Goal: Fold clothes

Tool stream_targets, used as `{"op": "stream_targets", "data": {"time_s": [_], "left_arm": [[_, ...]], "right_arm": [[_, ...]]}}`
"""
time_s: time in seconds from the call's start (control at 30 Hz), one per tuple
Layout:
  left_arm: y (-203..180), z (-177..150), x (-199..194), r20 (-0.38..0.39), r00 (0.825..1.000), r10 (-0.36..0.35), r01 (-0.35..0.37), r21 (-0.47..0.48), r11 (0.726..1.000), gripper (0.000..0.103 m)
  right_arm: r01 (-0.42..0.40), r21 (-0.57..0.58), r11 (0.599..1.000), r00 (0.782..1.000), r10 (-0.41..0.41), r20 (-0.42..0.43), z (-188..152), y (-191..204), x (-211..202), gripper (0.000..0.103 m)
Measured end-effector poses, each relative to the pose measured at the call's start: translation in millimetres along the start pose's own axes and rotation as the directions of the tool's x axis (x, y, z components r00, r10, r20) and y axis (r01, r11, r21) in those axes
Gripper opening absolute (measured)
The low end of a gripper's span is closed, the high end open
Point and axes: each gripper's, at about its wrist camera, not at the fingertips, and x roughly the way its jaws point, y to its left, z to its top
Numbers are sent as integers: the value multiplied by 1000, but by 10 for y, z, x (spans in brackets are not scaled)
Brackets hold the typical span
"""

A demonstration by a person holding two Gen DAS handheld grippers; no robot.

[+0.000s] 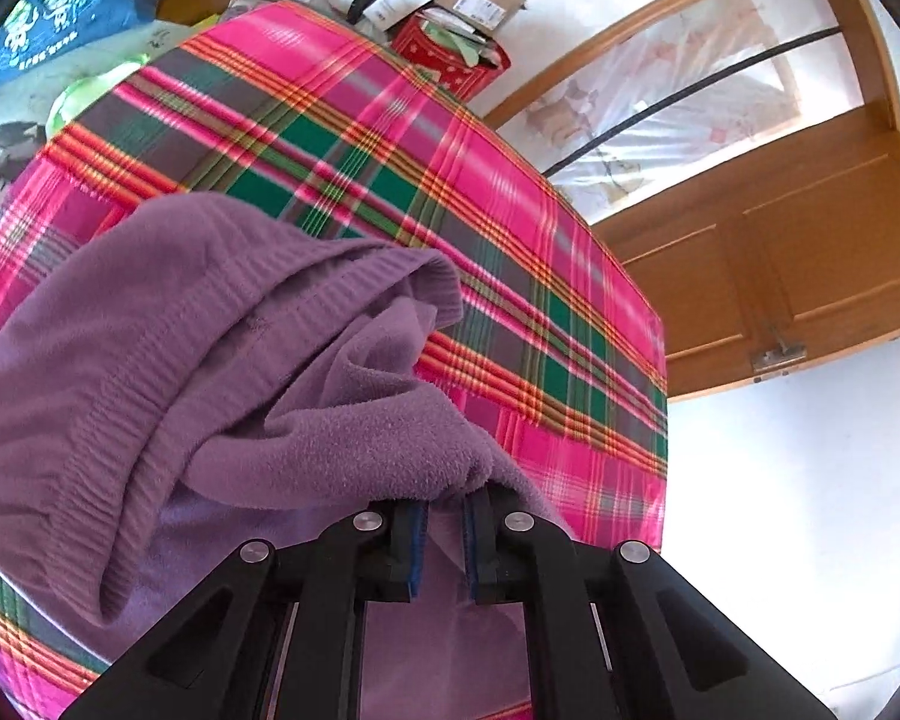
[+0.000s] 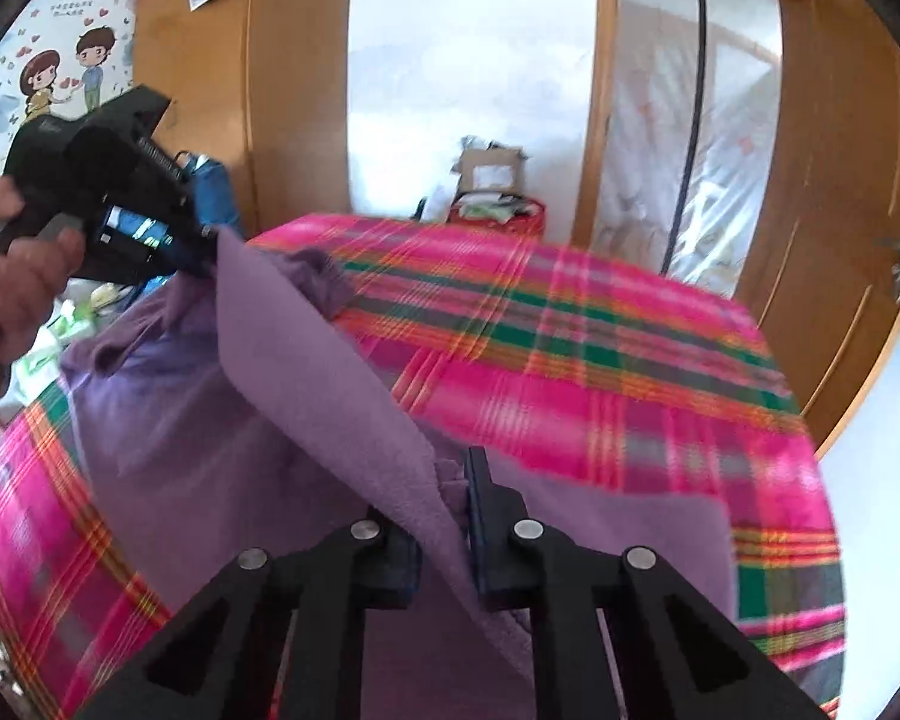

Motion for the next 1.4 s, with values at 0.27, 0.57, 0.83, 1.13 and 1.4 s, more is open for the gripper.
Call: {"op": "stream_targets", "data": {"time_s": [0.27, 0.57, 0.83, 1.13, 1.4], "left_arm": [[-186, 141, -10, 40, 999, 3, -4, 30, 1000, 10], [-315, 378, 144, 78, 997, 7, -9, 20, 1000, 10], [-297, 601, 521, 65, 996, 61, -61, 0, 998, 10], [-154, 641, 809, -23, 999, 33, -32, 3, 999, 16], [-84, 579, 561, -70, 998, -9, 13, 61, 998, 26]], "right_arm": [[95, -18, 995, 991, -93, 97, 417, -148, 7, 13], [215, -43, 976, 969, -207, 134, 841, -294, 280, 12], [256, -79, 963, 966, -252, 57, 902, -337, 842, 12], [297, -104, 949, 952, -303, -43, 764, -363, 1300, 13], [274, -121, 954, 947, -290, -141, 668, -371, 1458, 13]]}}
